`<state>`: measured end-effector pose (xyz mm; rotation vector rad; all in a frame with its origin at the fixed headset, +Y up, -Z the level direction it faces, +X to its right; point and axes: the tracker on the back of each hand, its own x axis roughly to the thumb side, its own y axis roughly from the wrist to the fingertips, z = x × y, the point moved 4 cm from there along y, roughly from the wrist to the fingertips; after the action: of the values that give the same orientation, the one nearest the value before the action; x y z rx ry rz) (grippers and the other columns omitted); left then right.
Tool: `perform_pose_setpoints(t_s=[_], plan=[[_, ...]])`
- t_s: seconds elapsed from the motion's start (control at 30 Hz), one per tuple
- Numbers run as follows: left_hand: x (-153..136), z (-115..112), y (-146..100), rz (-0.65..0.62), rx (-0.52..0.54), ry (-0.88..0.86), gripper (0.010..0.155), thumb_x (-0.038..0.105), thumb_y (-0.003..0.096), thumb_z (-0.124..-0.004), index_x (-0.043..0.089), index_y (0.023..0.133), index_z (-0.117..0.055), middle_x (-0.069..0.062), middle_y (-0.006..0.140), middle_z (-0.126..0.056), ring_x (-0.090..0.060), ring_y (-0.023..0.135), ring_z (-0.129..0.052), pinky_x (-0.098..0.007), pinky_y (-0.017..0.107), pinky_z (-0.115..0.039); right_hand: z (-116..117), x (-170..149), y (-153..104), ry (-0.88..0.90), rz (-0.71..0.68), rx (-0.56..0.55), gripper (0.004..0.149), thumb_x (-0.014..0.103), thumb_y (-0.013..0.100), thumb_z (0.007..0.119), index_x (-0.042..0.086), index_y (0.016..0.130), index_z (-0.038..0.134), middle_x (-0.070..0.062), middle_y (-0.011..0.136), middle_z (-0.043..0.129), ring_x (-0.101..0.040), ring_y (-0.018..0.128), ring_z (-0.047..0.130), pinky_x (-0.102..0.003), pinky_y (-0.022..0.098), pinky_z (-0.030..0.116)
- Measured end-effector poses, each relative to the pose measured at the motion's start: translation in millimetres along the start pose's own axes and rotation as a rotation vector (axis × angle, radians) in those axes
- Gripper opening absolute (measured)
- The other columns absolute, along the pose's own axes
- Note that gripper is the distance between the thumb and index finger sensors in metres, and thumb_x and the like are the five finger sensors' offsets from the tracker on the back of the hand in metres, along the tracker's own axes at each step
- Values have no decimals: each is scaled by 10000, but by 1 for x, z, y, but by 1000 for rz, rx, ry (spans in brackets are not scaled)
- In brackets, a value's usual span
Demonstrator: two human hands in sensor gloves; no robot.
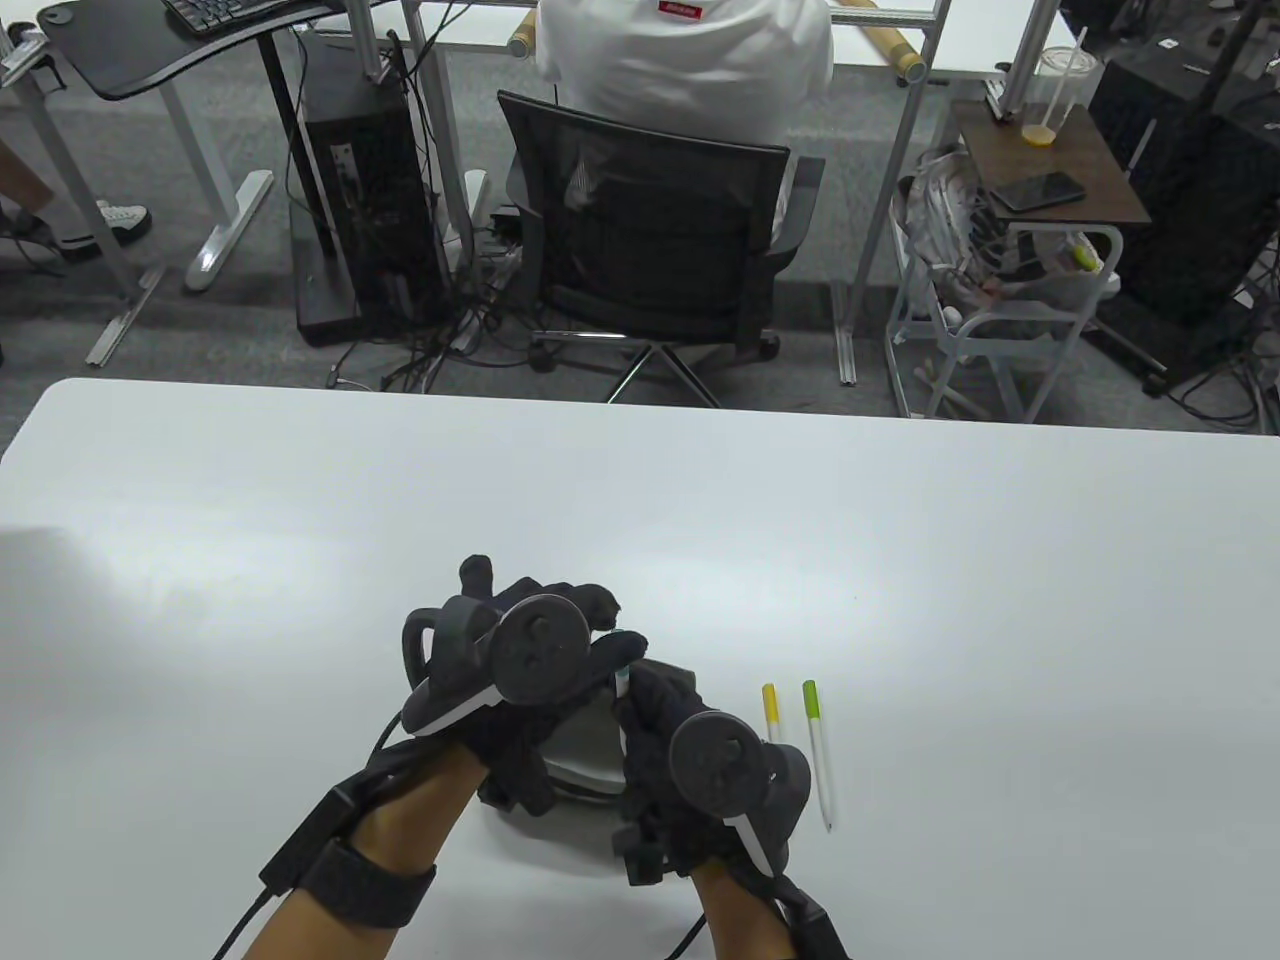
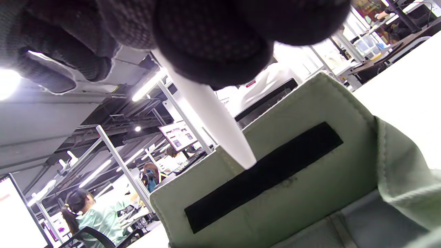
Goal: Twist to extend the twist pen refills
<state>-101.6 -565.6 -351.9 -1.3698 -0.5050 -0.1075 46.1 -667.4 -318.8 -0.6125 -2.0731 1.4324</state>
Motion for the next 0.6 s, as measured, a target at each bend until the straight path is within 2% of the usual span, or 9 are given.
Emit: perform_pose_setpoints(t_s=[0.33, 0.6], plan=[[-1, -3, -2, -38, 10, -40, 469, 393, 521, -842, 111, 894, -882, -96, 758, -1013, -369, 721, -977, -822, 658, -423, 2, 0, 0, 8, -3, 10, 449, 319, 349, 741, 193, 757, 882, -75, 635, 967, -91, 269, 995, -237, 175, 870], [0, -6, -2, -89, -33, -104, 447, 290, 526, -813, 129, 941, -855, -103, 831, -993, -373, 789, -954, -826, 661, -408, 2, 1, 0, 4, -5, 15, 448, 316, 349, 740, 194, 755, 884, -74, 637, 966, -90, 269, 994, -237, 176, 869]])
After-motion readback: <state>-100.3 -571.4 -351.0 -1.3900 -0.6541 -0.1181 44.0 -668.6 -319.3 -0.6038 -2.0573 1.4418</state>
